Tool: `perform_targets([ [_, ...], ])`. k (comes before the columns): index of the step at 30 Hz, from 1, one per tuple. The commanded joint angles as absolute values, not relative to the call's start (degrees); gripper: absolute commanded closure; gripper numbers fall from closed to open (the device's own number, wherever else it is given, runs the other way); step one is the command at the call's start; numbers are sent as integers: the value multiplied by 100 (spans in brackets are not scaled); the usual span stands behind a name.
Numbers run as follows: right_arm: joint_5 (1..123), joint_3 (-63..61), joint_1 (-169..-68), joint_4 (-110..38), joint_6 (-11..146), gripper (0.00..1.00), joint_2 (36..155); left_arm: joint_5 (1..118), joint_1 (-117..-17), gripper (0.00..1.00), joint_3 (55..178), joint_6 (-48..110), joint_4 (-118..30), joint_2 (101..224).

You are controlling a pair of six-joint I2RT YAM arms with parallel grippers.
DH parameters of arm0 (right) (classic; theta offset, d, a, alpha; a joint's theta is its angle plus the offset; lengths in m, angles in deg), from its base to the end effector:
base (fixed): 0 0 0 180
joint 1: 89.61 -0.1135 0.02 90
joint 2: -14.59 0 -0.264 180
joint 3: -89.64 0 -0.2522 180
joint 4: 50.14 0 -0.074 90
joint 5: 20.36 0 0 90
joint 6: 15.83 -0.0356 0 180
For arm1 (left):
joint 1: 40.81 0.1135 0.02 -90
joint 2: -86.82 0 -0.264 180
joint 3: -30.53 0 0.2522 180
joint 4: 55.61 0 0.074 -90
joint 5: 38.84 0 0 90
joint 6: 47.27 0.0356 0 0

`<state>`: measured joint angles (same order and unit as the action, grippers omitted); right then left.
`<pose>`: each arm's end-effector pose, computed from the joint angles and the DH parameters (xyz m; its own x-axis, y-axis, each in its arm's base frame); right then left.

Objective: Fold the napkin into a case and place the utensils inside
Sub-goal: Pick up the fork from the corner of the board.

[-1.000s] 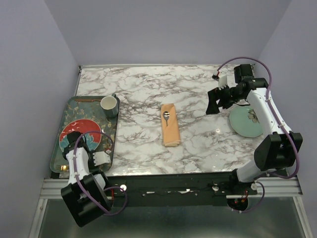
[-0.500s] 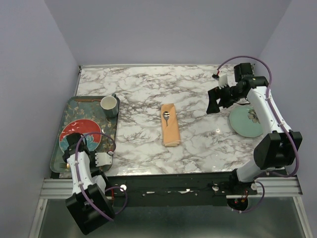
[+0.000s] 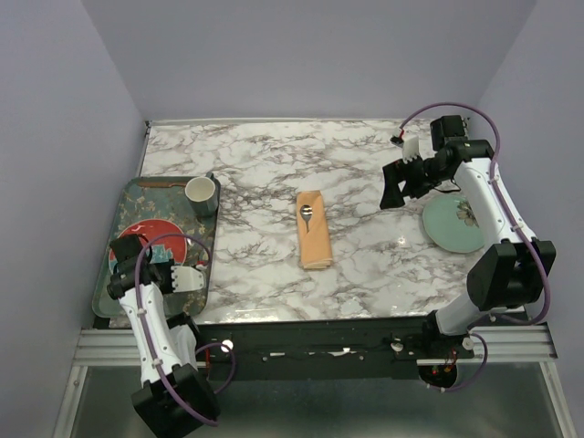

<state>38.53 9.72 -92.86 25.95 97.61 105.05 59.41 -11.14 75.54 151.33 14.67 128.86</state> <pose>0.3109 0.0361 0.3238 -0.7386 -0.3831 -0.5547 -0.5976 0.7529 0.2758 0.1050 0.0539 0.2026 -0.1630 0.9866 -0.0024 0.9007 0.1498 0.4078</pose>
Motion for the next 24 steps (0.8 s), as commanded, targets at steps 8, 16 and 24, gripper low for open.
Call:
perform_targets([
  [8,3739,1068,-9260,2655,9588,0,10337,7374,-1242,100,8945,14469,1599,12979],
  [16,3660,1243,-9260,2445,9280,0,10160,7594,-3145,100,9948,12968,1292,13743],
  [24,2625,1278,-9260,2637,9148,0,10046,7209,-5511,100,10968,12622,-44,14543],
])
